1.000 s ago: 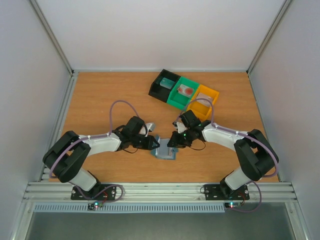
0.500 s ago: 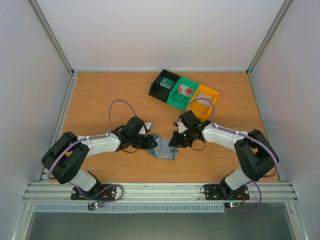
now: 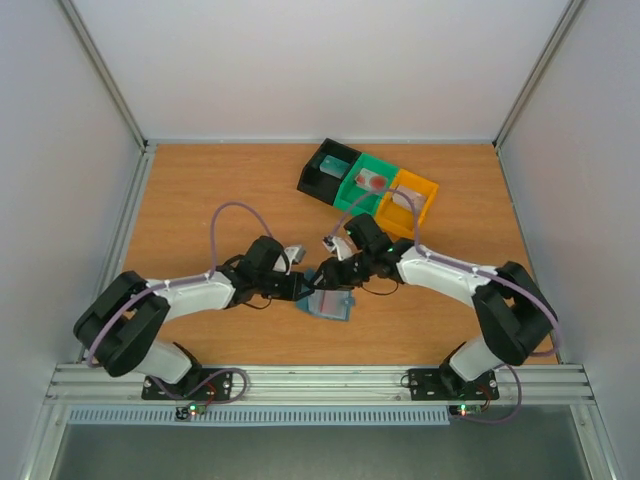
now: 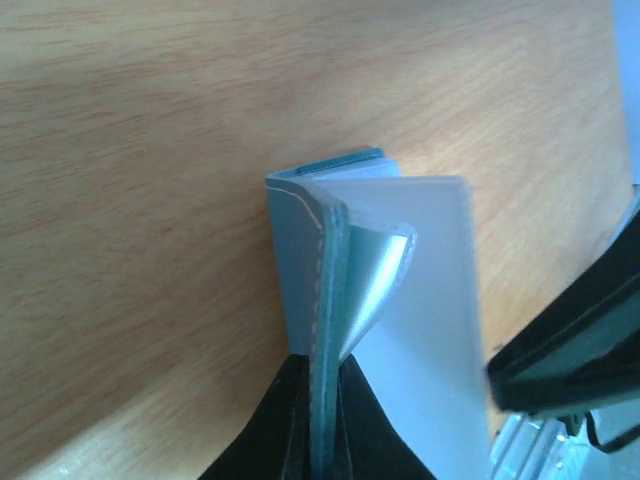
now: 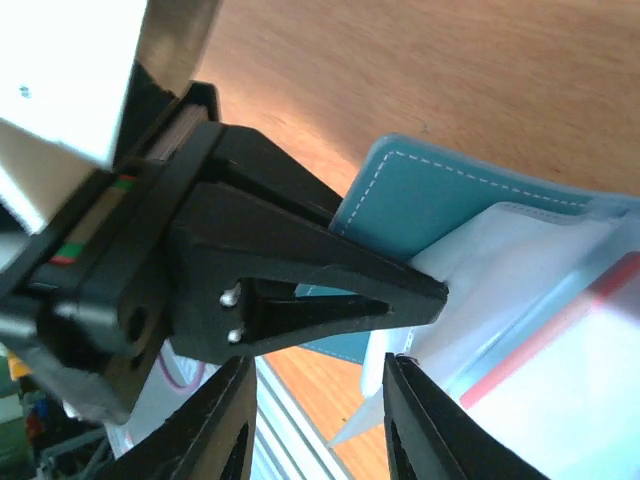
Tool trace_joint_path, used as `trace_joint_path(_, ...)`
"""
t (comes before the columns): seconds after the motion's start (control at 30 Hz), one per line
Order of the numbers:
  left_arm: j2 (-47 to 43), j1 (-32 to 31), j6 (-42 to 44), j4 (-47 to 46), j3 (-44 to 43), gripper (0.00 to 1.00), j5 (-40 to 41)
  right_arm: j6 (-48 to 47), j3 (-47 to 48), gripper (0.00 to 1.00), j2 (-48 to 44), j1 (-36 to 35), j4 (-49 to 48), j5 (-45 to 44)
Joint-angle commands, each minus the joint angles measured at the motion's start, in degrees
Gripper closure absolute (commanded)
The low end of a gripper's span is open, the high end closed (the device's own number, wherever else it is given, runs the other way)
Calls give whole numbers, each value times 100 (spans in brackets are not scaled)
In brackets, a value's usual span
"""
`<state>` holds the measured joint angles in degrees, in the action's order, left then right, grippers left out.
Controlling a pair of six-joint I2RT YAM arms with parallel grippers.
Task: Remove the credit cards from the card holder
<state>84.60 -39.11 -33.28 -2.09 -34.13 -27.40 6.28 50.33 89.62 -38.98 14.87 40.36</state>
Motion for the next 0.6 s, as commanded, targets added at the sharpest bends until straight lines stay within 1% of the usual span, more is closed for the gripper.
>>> trace_joint_path(0.0,-564,62,-122,-955,343,100,-230,-727,270,60,-828,-14,822,-436)
trace_joint_path(0.07,-852,115,-221,-1244,578,100,-233,-1150,381,53,-1243,91,1368,-705)
trace_joint_path(0.13,-1188,147,-235,-1493,744,100,-327,-1506,468,47,-1738,342,1808,-848)
trace_joint_path(0.23,-1724,158,9,-1885,845,100,-597,-1993,519,37,-2513,994,2234,-903)
trace_joint_path(0.3,-2048,186,385,-2270,828,100,-863,-2191,535,33,-2888,1498,2353,-626)
trace_joint_path(0.4,-2447,323,971,-2609,702,100,-1310,-2416,530,28,-3224,2173,2351,68)
trace_joint_path(0.47,-2652,545,1027,-2762,569,100,-1709,-2562,562,25,-3266,2387,2355,465)
trace_joint_path(0.5,-2753,598,1010,-2829,503,100,-1844,-2645,606,22,-3278,2404,2376,650)
trace_joint_path(0.53,-2863,683,1017,-2880,423,100,-2119,-2703,648,8,-3293,2405,2371,860)
trace_joint_path(0.57,-2989,719,1044,-2904,351,100,-2281,-2727,683,2,-3327,2412,2329,1079)
